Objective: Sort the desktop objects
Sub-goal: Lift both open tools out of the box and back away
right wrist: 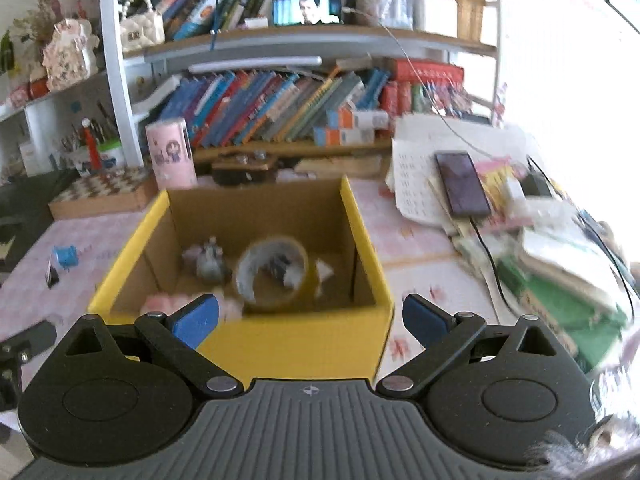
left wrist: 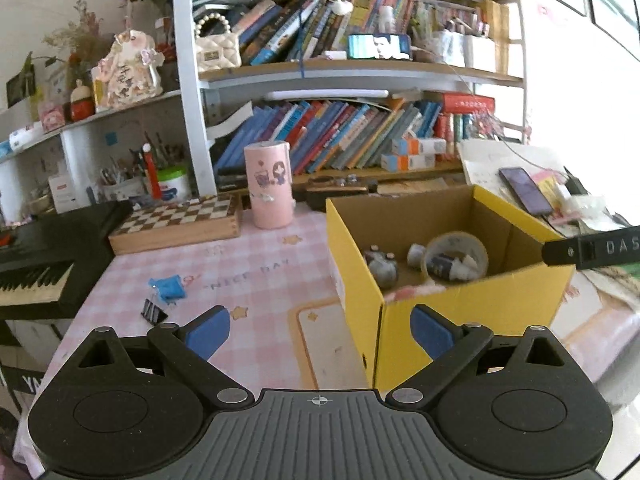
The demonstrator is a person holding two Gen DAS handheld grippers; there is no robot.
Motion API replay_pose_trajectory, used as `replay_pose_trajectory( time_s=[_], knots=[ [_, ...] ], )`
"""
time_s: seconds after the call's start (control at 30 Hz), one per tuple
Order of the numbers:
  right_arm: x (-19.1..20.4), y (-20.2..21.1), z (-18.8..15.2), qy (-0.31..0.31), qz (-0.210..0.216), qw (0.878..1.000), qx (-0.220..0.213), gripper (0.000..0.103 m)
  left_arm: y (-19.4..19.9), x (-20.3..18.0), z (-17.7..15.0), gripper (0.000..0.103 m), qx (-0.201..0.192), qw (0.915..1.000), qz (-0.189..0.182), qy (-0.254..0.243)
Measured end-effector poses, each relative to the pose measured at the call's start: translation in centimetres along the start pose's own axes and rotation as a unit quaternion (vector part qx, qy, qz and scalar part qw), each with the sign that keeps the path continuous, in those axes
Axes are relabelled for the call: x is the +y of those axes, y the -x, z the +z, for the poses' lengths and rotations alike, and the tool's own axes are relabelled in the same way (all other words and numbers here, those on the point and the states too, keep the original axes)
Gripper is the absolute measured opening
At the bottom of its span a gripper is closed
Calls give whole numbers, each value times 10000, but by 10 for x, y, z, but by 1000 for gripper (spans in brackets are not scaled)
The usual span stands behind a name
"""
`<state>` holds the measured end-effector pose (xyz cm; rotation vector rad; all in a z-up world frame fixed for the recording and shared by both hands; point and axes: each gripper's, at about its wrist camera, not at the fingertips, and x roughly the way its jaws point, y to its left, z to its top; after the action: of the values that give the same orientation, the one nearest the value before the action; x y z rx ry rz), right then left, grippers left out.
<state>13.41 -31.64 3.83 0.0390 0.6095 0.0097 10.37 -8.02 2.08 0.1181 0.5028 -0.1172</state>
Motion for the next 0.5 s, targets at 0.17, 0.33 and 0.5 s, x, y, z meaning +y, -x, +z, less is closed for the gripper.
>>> replay_pose_trajectory(
  time_s=[0.17,0.33,0.5],
  knots=[
    [18,21,-30,-97,-185,9996,204,99,16,13,-16,99,103,9998,-159,-114],
    [42,45,-56,-148,-282,9988,367,99,32,26,-34,99,241,9992,-214,-245],
    [67,63,-84,-208,-310,9977,569,99,47,36,-50,99,387,9982,-261,-367]
  ],
)
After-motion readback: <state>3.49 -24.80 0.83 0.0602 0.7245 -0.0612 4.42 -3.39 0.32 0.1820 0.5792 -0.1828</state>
